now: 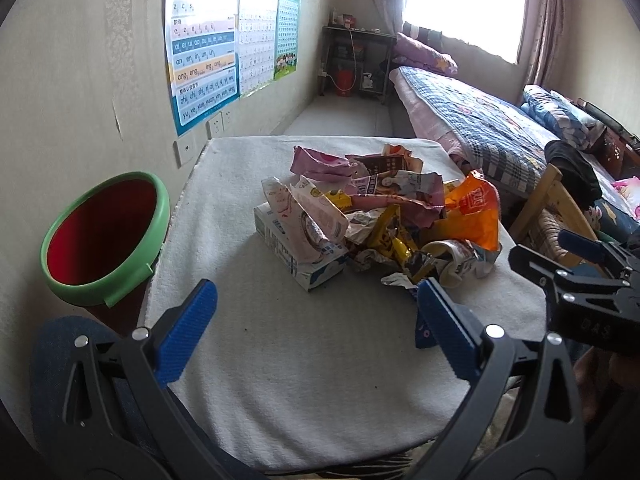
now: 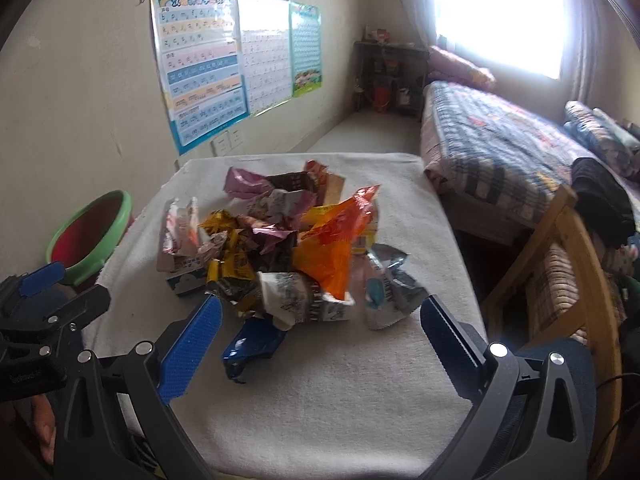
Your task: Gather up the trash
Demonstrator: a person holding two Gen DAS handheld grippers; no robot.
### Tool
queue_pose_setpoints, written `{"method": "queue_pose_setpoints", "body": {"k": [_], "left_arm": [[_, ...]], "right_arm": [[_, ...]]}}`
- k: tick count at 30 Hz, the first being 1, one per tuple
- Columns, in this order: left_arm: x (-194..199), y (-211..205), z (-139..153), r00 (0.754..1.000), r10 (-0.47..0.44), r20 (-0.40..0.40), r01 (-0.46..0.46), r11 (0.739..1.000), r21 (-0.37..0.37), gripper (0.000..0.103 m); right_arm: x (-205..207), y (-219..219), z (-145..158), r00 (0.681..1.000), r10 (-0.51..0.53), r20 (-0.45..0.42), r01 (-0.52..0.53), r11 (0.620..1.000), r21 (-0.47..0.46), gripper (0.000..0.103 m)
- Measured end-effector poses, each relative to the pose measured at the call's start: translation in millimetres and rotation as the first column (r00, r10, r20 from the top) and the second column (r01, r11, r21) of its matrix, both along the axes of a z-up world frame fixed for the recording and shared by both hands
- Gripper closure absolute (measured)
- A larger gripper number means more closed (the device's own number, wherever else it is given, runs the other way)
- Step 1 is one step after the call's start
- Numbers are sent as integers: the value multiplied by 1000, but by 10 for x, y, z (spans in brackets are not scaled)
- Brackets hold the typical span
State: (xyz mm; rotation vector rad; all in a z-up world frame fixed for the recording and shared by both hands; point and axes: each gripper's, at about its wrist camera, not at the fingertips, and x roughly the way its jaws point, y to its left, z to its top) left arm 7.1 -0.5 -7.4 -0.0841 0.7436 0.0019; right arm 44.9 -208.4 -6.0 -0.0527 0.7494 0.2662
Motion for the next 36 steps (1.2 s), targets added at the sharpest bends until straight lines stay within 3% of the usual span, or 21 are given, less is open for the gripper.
{"method": "queue_pose_setpoints", "body": {"k": [8, 12, 16, 23, 27, 31, 36], "left_arm": [[222, 174, 46, 998, 38, -42, -42, 993, -110, 5], [410, 205, 36, 997, 53, -50, -59, 991, -118, 5], [696, 219, -96, 991, 65, -119, -78, 991, -111, 5], [992, 258, -281, 979, 99, -177, -122, 985, -119, 5], [1098, 320, -347, 972, 116, -205, -145, 981, -132, 10], [1201, 383, -414, 963, 130, -237, -167, 975, -145, 16], [1294, 390, -488, 958, 122, -259, -167, 973, -162, 29]], "right_arm": [[192, -69, 109, 1000, -10, 4, 10, 1000, 22, 7], [387, -100, 45, 999, -14, -37, 15, 1000, 16, 7], [550, -132, -15, 997, -13, -75, 16, 999, 33, 7], [821, -112, -118, 990, -19, -138, 26, 999, 46, 18], [942, -101, -198, 984, -22, -175, 30, 999, 43, 28], [1021, -114, -261, 979, -23, -200, 33, 998, 49, 31], [1105, -92, -335, 973, -15, -230, 27, 998, 49, 53]]}}
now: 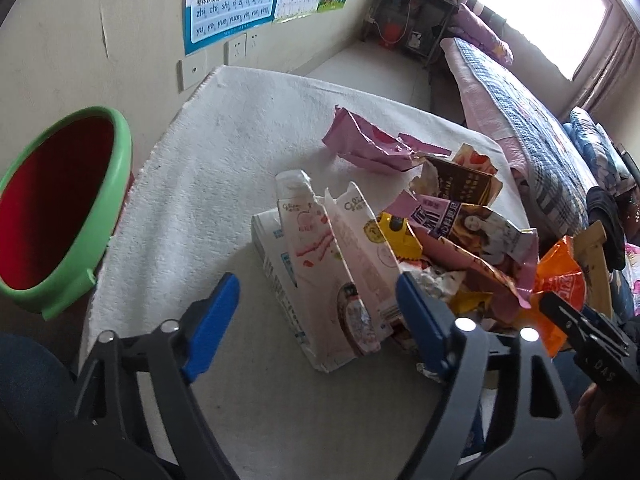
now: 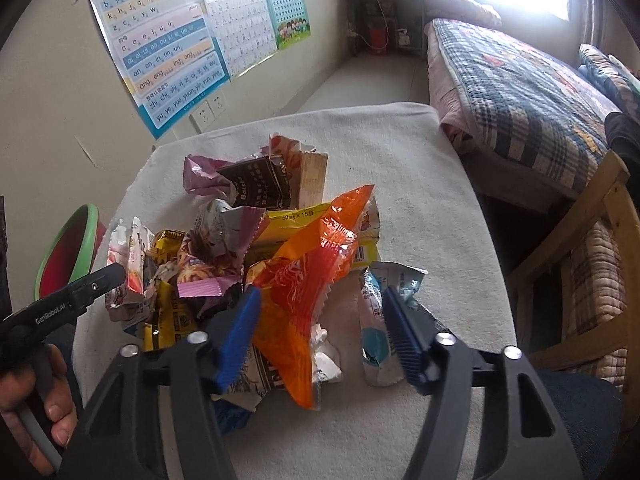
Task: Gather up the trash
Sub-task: 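Grasp the white paper wrappers with the left gripper while the right grasps the orange bag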
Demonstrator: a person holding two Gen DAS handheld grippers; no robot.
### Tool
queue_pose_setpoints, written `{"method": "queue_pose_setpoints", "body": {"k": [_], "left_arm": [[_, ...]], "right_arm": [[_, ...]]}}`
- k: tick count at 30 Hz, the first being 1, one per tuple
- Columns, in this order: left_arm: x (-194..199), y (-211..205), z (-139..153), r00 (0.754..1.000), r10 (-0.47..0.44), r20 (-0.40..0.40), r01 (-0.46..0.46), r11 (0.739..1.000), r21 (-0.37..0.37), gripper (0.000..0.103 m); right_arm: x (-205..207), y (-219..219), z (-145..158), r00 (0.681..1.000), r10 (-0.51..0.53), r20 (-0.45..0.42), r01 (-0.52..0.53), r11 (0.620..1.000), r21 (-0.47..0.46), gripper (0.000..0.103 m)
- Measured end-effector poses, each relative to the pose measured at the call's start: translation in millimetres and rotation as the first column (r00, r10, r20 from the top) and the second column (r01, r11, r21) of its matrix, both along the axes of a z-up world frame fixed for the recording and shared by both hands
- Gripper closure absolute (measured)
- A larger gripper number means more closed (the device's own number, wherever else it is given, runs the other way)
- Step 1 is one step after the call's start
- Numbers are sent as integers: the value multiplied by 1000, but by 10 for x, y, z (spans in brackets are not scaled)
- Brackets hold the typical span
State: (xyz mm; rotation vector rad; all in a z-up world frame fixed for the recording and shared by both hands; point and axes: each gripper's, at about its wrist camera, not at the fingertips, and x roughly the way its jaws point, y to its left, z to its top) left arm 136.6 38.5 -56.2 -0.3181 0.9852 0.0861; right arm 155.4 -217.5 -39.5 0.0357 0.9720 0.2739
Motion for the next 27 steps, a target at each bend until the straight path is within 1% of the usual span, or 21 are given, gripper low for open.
{"method": "queue_pose_setpoints", "body": {"k": [1, 2, 3, 4, 6, 7, 8, 11, 13, 18, 23, 27], "left_arm": [[9, 3, -8, 1000, 1, -2, -1, 1000, -7, 30], [13, 5, -18, 1000, 0, -4, 0, 1000, -16, 34], [15, 5, -25, 1000, -2, -6, 2, 1000, -21, 38], [16, -1, -29, 1000, -5, -10, 5, 1000, -14, 41], [25, -6, -41, 1000, -12, -17, 12, 1000, -9, 58], [29, -4, -49, 1000, -14, -19, 14, 1000, -14, 63], [27, 7, -60, 1000, -18, -24, 17, 1000, -23, 71], [15, 30, -61, 1000, -21, -22, 20, 999, -38, 78], [2, 39, -51, 1000, -23, -19, 22, 999, -50, 84], [-75, 42, 69, 1000, -29, 8, 30, 999, -41, 86], [-201, -7, 260, 997, -67, 44, 67, 998, 0, 87], [-302, -8, 427, 994, -82, 73, 81, 996, 26, 87]], "right_arm": [[12, 12, -11, 1000, 3, -4, -3, 1000, -3, 55], [19, 15, -21, 1000, 6, -10, -6, 1000, -3, 59], [20, 21, -31, 1000, 8, -14, -8, 1000, 1, 67], [17, 24, -36, 1000, 11, -17, -11, 1000, 2, 70], [-1, 26, -20, 1000, 15, -9, -15, 1000, 4, 77], [3, 30, -11, 1000, 17, -6, -17, 1000, 7, 79], [0, 28, -2, 1000, 17, -3, -17, 1000, 8, 82], [-19, 22, 38, 1000, 19, 11, -19, 1000, 7, 93], [-35, 21, 61, 1000, 19, 25, -19, 1000, -2, 95], [-62, -35, 131, 999, 9, 50, -9, 1000, -1, 96], [-143, -85, 335, 993, 3, 114, -2, 1000, -12, 96], [-217, -103, 519, 987, 3, 162, 0, 1000, -22, 96]]}}
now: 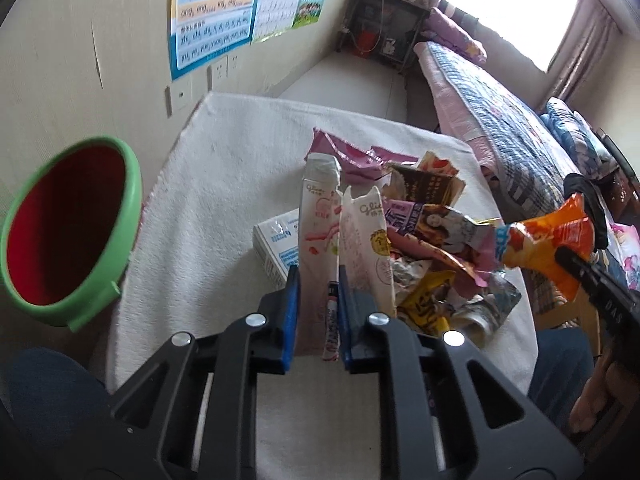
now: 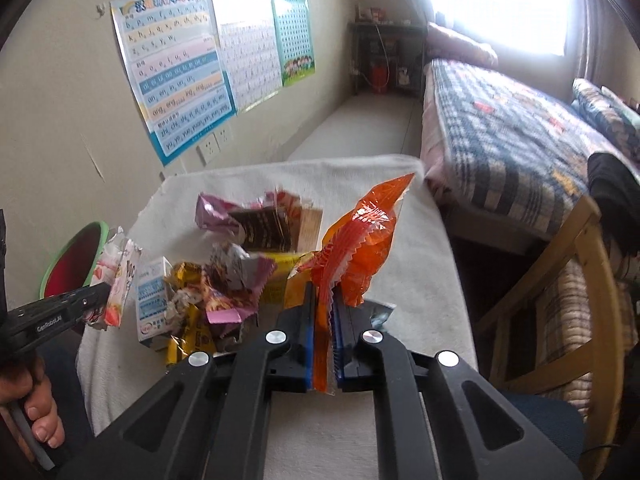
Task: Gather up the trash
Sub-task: 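Grasp the white paper wrappers with the left gripper while the right grasps the orange bag, then carry both held wrappers over the red bucket and open both grippers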
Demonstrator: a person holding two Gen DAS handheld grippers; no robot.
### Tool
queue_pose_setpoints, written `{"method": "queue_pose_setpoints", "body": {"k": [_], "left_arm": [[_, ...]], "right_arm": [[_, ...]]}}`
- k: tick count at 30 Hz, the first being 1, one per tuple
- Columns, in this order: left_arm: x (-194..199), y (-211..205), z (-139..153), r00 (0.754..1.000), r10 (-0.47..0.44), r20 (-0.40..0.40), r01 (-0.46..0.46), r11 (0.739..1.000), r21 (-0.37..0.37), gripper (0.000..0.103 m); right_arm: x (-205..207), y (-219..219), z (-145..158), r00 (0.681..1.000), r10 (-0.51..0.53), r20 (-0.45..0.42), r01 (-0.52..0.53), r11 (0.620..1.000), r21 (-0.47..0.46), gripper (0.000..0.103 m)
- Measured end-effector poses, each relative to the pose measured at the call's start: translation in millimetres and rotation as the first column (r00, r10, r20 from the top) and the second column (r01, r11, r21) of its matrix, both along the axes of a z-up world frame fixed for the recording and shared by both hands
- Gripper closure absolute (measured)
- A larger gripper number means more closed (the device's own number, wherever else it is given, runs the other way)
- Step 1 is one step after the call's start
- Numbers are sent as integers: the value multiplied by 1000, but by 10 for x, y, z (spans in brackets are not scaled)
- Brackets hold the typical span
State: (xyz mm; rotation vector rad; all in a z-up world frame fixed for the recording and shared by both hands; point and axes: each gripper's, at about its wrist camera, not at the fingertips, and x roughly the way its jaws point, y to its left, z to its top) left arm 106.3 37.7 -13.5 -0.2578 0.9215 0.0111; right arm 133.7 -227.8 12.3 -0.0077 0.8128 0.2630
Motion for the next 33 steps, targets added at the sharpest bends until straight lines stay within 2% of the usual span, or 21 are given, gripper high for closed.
{"method": "queue_pose_setpoints", "body": {"k": [7, 14, 19, 24, 27, 33], "left_arm": [[-125, 91, 249, 999, 7, 44, -7, 1000, -4, 86], [-238, 286, 407, 997, 31, 72, -31, 999, 7, 86], [-325, 469, 478, 994, 55, 90, -56, 998, 10, 86], [-413, 681, 536, 990, 90, 111, -94, 995, 33, 86], [-446, 841, 544, 987, 116, 114, -121, 992, 35, 86], [-533, 1219, 532, 975, 190, 115, -197, 979, 49, 86]], "right_arm": [[-148, 134, 326, 995, 40, 87, -40, 999, -5, 96], [-193, 383, 482, 988, 87, 124, -90, 996, 18, 96], [-240, 578, 602, 978, 101, 181, -100, 995, -18, 96], [-281, 757, 713, 965, 140, 221, -140, 990, -14, 96], [-252, 907, 758, 955, 196, 223, -209, 977, 39, 96], [-274, 1451, 728, 911, 337, 238, -359, 932, 57, 96]]}}
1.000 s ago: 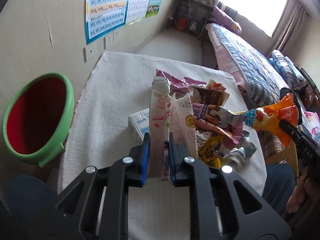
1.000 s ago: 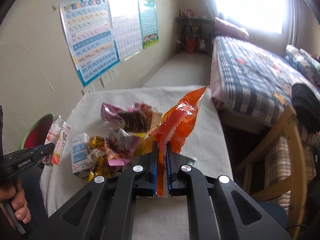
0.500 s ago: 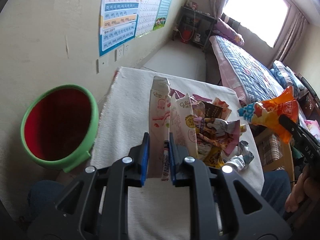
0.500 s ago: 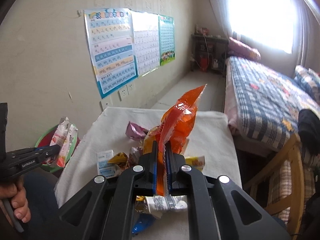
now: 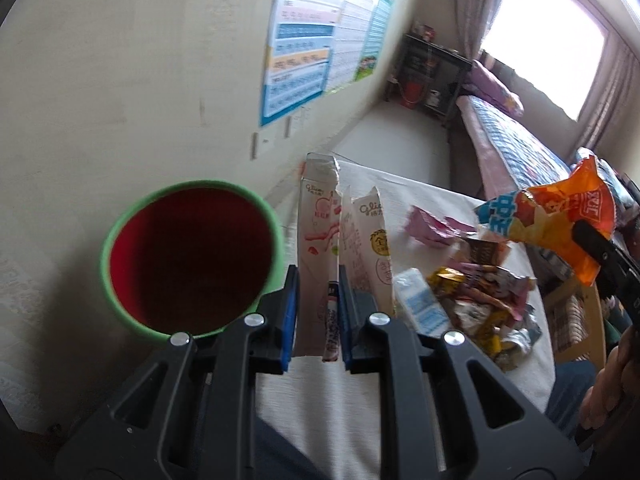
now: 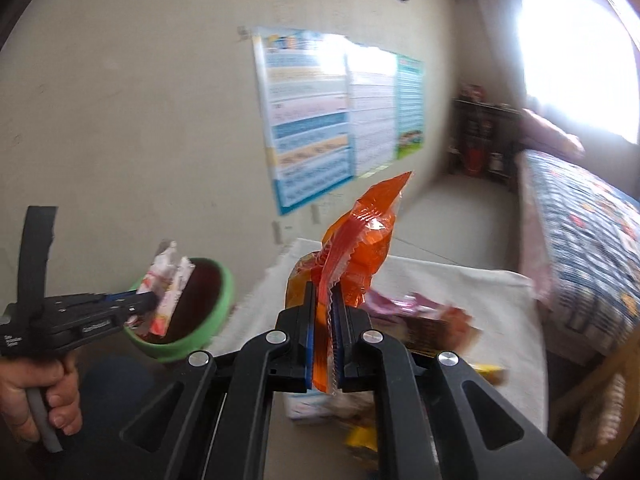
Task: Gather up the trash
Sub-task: 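Carry both held wrappers over the red bucket and open both grippers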
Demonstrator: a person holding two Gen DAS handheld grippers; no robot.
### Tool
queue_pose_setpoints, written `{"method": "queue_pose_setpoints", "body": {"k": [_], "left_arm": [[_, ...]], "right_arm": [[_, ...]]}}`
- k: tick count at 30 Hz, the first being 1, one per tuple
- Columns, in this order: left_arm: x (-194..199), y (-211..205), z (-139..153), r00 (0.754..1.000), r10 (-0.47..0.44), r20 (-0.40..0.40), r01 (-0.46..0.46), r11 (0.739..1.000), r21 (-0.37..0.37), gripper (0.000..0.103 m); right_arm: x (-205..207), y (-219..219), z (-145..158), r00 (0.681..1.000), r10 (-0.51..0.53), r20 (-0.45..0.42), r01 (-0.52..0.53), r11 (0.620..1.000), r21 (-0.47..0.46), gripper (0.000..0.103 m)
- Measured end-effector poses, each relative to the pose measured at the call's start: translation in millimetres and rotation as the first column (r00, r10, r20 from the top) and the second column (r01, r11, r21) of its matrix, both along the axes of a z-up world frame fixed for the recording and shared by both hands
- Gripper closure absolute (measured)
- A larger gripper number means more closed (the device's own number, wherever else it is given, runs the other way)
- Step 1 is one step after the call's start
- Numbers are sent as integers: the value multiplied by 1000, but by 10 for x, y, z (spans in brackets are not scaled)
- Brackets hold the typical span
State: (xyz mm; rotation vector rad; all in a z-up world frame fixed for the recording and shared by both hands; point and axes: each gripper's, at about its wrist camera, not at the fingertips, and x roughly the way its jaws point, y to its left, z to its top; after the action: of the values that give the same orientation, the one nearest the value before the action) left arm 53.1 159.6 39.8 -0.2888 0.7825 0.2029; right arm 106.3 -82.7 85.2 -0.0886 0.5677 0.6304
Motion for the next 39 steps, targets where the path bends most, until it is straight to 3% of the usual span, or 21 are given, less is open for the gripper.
{"method": "queue_pose_setpoints", "body": {"k": [6, 15, 24, 35, 37, 38, 39], "left_arm": [[-129, 427, -35, 996, 85, -14, -85, 996, 5, 86], [-303, 962, -109, 985, 172, -31, -173, 985, -15, 85], [-244, 1247, -204, 979, 196, -55, -198, 980, -31, 83], [-210, 1405, -273, 975, 213, -63, -217, 974, -64, 82], [-189, 1417, -283, 973, 219, -69, -223, 973, -60, 72], [-190, 1411, -288, 972, 222, -72, -226, 973, -56, 50], [-186, 1414, -284, 972, 226, -63, -229, 972, -51, 39]], "right_arm": [[-23, 584, -38, 992, 128, -7, -128, 992, 13, 96], [55, 1482, -165, 953, 302, -36, -302, 953, -5, 96], [125, 2113, -390, 933, 349, -90, -354, 933, -56, 96], [187, 2389, -601, 925, 345, -159, -363, 927, -99, 95], [195, 2423, -627, 926, 342, -161, -361, 927, -105, 92], [174, 2418, -624, 928, 338, -159, -357, 928, -106, 91], [174, 2422, -623, 928, 337, -159, -355, 929, -106, 88]]}}
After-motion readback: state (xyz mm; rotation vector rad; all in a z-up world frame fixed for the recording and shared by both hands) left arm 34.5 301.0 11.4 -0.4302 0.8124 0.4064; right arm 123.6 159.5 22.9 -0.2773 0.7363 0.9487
